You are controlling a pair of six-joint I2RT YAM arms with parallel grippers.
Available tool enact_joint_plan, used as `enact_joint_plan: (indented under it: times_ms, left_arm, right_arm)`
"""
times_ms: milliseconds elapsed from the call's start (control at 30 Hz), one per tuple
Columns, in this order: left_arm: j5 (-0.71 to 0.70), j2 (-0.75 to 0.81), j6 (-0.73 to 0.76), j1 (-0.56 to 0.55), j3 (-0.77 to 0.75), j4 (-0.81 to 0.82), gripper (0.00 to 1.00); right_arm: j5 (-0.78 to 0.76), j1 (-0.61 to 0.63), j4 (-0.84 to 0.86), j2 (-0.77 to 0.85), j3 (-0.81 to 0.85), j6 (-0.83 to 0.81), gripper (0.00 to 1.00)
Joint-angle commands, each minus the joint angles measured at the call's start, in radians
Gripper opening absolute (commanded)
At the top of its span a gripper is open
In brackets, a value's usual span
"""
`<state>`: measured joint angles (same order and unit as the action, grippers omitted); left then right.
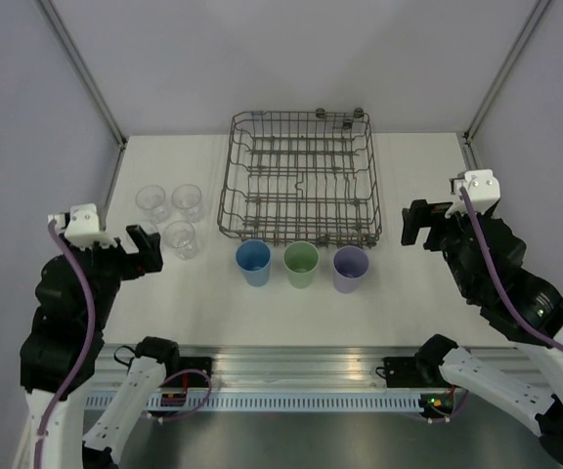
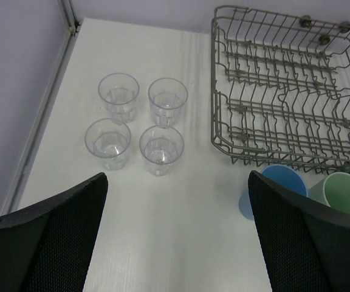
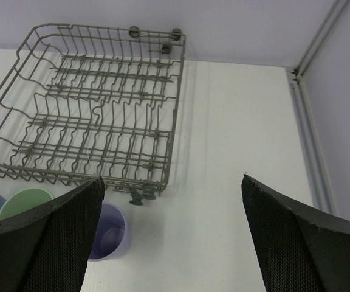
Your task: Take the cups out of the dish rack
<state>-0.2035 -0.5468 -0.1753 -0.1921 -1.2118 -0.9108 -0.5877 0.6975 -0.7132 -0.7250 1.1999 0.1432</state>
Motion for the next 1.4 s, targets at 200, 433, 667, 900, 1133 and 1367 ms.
enact_joint_plan:
  times_ms: [200,433,667,900,1133,1367]
  left_arm:
    - [-0.062,0.168,0.048,-0.058,-0.006,-0.132,1.0]
    - [-0.074,0.281,0.063,-0.063,0.003,-0.189,1.0]
    - [-0.065,0.304,0.068,-0.069,0.041,-0.169,1.0]
    - [-0.054,0.309,0.069,-0.069,0.052,-0.157,1.0]
    - [-0.053,0.314,0.082,-0.073,0.057,-0.131,1.0]
    - [-0.056,0.318,0.083,-0.082,0.069,-0.117,1.0]
  right_arm:
    - [-0.216,0.0,-0.222,0.12,0.044,-0.053,0.98]
    - [-0.23,0.0,-0.253,0.268,-0.038,-0.03,0.98]
    - [-0.195,0.0,-0.244,0.371,-0.06,-0.037,0.98]
    - [-0.221,0.0,-0.256,0.395,-0.057,-0.044,0.98]
    - [-0.216,0.0,-0.253,0.384,-0.06,-0.039,0.98]
    - [-0.199,0.0,-0.23,0.388,-0.076,-0.039,0.98]
